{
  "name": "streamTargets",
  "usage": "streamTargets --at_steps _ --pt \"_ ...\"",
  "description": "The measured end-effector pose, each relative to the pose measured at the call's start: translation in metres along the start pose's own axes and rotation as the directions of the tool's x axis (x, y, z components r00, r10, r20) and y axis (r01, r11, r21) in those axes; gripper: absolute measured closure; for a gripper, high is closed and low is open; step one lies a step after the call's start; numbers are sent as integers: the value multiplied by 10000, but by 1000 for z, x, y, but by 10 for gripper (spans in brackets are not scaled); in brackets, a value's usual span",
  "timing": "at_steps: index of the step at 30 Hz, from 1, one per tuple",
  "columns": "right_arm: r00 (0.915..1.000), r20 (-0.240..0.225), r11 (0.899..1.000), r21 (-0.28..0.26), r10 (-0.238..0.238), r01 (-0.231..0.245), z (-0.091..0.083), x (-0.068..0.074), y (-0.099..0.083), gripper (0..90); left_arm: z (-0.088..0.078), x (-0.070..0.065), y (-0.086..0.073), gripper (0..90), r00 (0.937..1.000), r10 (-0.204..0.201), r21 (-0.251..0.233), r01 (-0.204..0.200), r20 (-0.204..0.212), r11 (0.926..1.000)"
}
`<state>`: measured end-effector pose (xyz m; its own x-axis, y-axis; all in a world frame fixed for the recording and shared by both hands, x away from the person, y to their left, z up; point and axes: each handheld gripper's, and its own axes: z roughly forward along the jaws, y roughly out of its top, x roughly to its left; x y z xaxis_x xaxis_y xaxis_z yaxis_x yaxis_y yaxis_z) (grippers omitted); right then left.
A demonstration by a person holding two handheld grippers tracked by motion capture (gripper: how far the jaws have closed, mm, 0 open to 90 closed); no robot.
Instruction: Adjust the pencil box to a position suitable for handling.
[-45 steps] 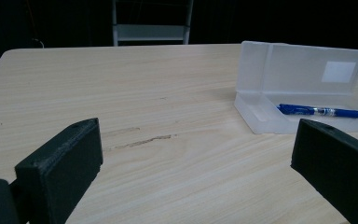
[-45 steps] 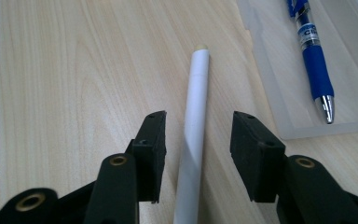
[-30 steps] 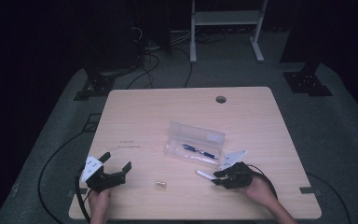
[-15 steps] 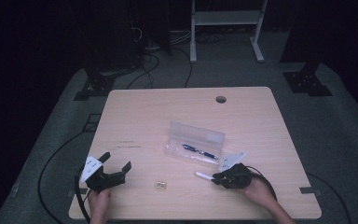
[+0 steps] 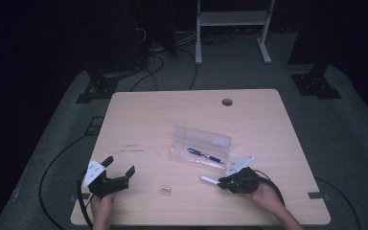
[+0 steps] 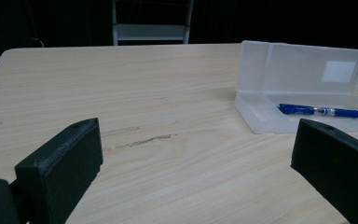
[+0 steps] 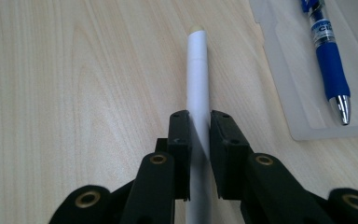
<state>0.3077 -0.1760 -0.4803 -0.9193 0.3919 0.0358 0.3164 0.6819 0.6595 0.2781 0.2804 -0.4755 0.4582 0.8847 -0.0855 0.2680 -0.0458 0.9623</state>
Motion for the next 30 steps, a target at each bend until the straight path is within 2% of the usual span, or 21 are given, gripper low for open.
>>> streamTargets --at_steps 10,19,30 --pt "10000 18 9999 -82 58 -58 -7 -2 3 783 0 0 0 11 10000 4 16 -4 -11 10000" --pt "10000 42 9991 -416 43 -41 -18 -6 14 783 1 0 0 11 10000 2 43 -2 -13 10000" --pt "9998 48 9986 -505 -175 178 -24 -9 33 783 1 0 0 11 10000 3 51 -4 8 10000"
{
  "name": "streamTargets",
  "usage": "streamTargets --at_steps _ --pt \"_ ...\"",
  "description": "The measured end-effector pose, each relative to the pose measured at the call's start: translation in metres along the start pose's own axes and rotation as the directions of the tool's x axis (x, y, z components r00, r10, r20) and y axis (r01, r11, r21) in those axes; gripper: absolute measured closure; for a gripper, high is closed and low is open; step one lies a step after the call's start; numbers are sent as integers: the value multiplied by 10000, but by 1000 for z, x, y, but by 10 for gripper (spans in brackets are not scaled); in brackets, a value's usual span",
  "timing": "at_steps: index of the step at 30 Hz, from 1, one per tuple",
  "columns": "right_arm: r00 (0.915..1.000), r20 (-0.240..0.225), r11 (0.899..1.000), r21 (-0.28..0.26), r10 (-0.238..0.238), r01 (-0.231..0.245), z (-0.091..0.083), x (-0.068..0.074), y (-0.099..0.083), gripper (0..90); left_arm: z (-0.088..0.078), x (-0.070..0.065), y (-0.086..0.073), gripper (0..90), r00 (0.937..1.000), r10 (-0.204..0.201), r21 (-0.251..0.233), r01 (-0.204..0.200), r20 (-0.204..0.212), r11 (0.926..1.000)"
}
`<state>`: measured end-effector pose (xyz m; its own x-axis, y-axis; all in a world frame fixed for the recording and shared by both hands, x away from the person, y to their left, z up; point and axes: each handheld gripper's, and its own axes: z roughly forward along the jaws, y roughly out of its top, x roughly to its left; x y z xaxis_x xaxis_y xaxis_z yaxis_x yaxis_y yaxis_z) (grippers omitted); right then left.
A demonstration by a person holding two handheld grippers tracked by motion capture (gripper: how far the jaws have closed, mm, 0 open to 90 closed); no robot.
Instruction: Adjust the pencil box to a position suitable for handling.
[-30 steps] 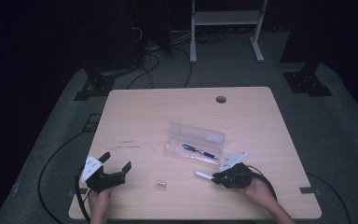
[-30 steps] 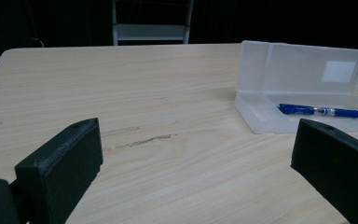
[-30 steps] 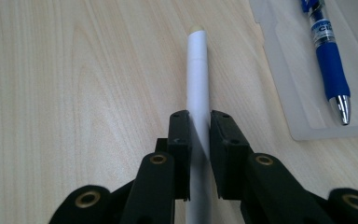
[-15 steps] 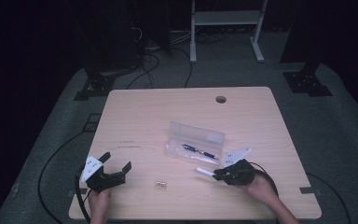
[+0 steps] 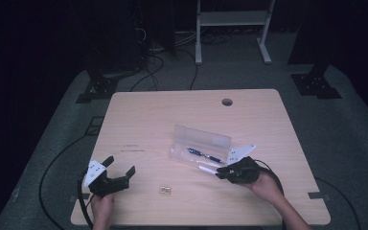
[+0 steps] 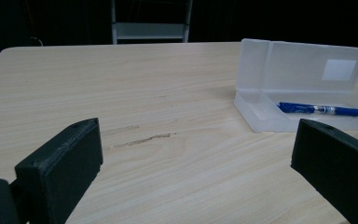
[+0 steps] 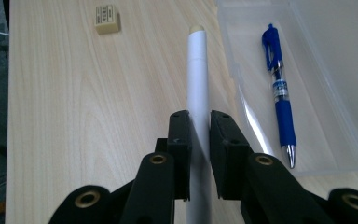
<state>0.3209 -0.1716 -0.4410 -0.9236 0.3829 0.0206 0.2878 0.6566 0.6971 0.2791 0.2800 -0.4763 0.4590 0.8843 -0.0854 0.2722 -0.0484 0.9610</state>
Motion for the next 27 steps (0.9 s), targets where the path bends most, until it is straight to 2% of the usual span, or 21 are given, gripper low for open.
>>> streamTargets --at_steps 13,27 --pt "9998 68 9998 -31 -183 183 -4 -6 17 783 0 0 0 11 10000 5 8 -5 -8 10000" --pt "9997 72 9997 -8 -232 232 0 -11 32 783 0 0 0 11 10000 -16 4 16 13 10000"
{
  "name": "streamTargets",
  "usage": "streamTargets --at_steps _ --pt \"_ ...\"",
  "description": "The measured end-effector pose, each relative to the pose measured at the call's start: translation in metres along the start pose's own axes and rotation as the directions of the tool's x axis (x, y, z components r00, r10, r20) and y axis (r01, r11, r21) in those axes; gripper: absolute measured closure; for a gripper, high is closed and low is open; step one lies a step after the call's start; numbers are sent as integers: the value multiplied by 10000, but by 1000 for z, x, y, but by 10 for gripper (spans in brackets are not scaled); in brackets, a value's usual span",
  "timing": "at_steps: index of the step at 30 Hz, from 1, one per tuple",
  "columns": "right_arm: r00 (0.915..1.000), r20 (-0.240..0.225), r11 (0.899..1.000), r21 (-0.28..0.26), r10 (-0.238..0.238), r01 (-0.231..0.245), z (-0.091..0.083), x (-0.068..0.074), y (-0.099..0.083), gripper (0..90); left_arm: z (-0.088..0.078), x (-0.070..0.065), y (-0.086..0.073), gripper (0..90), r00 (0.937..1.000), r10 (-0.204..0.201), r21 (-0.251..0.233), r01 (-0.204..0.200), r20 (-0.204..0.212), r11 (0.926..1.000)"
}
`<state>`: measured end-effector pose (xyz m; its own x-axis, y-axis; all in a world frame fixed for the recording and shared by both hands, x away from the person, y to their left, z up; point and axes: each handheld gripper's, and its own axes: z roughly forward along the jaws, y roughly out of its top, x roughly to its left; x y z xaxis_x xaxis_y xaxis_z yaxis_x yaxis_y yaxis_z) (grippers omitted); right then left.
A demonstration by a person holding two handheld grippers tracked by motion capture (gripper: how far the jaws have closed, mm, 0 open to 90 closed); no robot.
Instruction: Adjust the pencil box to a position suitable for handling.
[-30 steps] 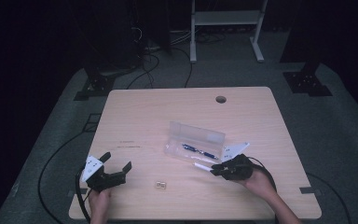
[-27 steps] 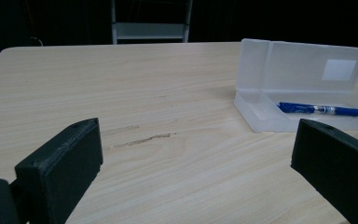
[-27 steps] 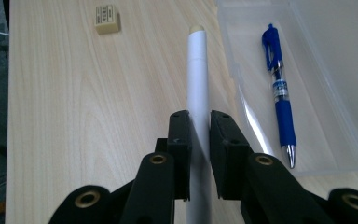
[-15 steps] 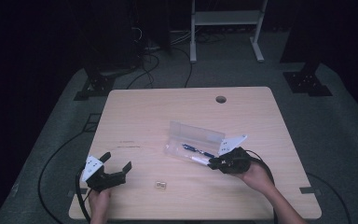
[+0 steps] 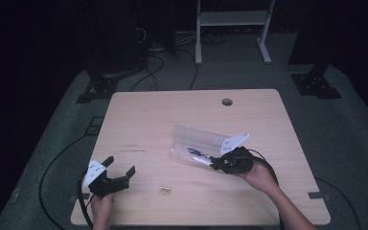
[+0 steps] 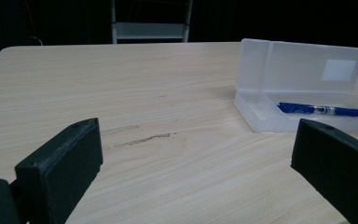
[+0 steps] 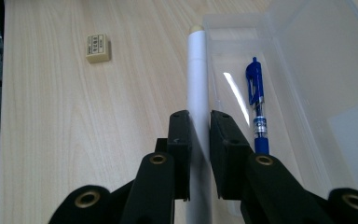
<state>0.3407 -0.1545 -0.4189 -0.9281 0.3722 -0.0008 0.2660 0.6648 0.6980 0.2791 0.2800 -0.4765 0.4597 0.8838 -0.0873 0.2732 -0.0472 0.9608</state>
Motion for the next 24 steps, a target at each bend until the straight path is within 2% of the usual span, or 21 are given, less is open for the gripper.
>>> streamTargets --at_steps 5,11,24 --pt "10000 30 10000 33 -23 23 3 -4 4 783 0 0 0 11 10000 0 -50 0 19 10000" --pt "9998 20 9997 118 191 -191 11 -10 7 783 0 0 0 11 10000 -16 -48 16 28 10000" --pt "9993 121 9987 373 350 -354 27 -20 13 783 0 0 0 11 10000 -10 -51 10 40 10000"
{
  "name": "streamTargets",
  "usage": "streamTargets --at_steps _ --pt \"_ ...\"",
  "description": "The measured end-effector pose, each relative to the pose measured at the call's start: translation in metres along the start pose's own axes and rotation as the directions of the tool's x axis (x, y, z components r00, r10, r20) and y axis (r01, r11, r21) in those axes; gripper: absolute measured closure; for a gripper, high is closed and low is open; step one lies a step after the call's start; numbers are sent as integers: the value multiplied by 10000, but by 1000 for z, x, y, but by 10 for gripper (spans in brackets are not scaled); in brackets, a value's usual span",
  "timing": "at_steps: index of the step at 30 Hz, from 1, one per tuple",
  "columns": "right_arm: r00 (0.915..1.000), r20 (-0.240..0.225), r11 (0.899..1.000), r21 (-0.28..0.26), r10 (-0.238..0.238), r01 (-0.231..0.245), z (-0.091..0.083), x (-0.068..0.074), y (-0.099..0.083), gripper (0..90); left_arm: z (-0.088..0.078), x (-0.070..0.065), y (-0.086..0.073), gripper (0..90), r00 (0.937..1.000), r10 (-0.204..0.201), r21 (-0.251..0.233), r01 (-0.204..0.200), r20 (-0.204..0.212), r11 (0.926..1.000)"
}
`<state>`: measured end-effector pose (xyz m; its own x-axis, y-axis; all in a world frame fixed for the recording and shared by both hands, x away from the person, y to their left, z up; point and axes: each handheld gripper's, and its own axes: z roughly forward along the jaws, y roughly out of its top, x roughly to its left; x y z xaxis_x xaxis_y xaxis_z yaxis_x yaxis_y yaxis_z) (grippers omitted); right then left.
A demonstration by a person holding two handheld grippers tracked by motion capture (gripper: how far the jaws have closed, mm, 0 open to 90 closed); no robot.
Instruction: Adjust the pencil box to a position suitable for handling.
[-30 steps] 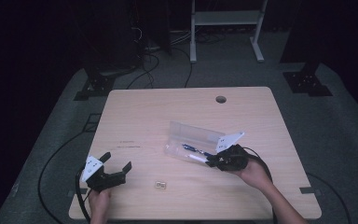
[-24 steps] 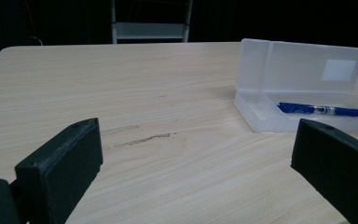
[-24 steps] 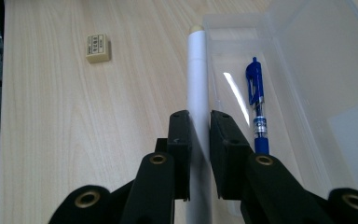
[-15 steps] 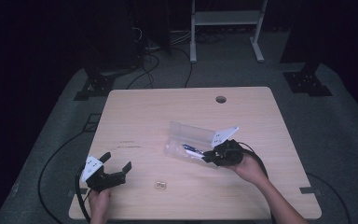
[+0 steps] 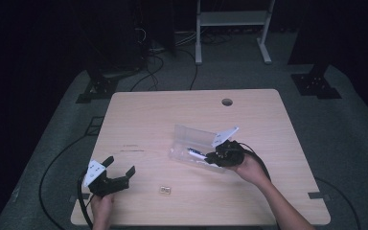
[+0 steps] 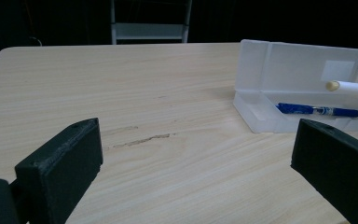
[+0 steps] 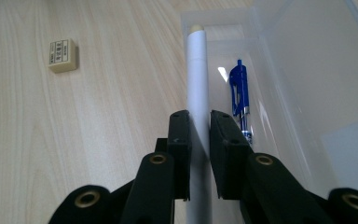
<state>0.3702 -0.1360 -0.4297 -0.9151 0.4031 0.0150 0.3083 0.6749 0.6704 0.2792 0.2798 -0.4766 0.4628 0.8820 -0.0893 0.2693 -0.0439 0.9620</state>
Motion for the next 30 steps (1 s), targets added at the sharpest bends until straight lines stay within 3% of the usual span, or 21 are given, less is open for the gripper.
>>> streamTargets --at_steps 30 --pt "9977 105 9965 484 674 -678 32 -20 -1 782 -1 2 1 11 10000 32 36 -31 -78 10000"
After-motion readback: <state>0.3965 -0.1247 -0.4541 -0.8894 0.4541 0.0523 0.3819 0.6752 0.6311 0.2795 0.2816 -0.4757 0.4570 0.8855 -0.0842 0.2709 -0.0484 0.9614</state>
